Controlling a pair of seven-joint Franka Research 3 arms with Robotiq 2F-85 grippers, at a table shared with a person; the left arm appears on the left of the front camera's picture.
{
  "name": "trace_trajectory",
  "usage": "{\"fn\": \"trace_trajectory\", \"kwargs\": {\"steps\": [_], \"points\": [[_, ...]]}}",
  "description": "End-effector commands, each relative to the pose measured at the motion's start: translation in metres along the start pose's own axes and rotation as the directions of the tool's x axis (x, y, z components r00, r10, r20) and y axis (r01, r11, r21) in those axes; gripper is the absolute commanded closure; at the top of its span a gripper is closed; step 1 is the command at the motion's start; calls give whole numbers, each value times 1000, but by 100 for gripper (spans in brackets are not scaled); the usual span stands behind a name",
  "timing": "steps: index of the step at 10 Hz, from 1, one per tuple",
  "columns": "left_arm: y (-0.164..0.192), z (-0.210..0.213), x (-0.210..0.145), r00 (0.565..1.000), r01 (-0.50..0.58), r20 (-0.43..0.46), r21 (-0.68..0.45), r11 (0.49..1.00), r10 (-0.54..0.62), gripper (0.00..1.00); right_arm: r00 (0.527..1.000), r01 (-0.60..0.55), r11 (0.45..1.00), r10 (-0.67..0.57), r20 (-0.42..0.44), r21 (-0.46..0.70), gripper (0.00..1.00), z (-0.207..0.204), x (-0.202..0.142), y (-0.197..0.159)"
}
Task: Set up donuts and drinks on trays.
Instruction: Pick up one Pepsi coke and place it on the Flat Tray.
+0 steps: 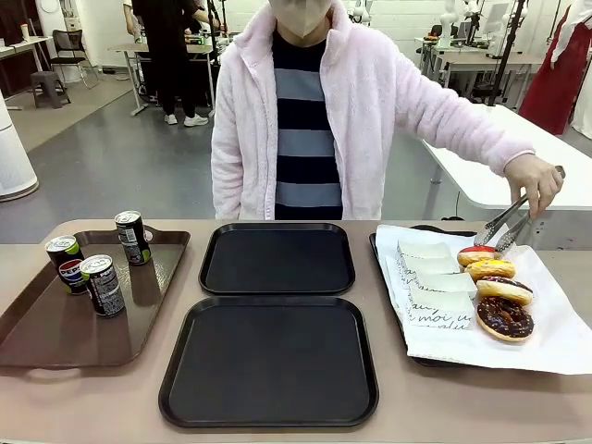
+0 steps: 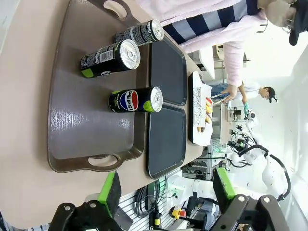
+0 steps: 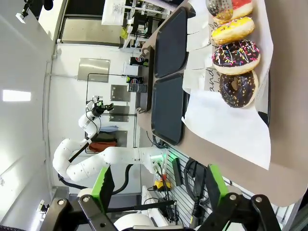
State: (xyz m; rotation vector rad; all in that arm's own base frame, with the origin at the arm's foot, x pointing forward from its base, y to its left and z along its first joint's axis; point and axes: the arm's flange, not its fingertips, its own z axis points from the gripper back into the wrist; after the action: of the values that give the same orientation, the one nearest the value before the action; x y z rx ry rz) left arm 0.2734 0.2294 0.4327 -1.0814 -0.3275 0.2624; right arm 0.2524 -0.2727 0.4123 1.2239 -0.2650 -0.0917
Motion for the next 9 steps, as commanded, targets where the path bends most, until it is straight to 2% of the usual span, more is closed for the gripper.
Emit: {"fn": "trace_trajectory", "kwargs": {"steps": [1,4,5,6,7,8,9], "points": [[0,1,0,1000,-6,15,-12,1000,6,0,1000,-11,1000,11,6,13,0,1,0,1],[0,0,0,1000,0,0,0,1000,0,0,1000,-11,1000,11,6,13,0,1,0,1],[-28,-1,8,998,53,23,69,996,-55,0,1000,-11,1000,11,6,13,0,1,0,1],[-65,-6,13,994,110,-31,124,986,-107,0,1000,-11,1000,11,6,13,0,1,0,1],[-97,-15,16,987,152,-91,230,961,-134,0,1000,-11,1000,11,6,13,0,1,0,1],[-127,-25,20,976,204,-145,352,913,-162,0,1000,-11,1000,11,6,13,0,1,0,1],[-157,-37,20,972,231,-139,449,863,-188,0,1000,-11,1000,11,6,13,0,1,0,1]]}}
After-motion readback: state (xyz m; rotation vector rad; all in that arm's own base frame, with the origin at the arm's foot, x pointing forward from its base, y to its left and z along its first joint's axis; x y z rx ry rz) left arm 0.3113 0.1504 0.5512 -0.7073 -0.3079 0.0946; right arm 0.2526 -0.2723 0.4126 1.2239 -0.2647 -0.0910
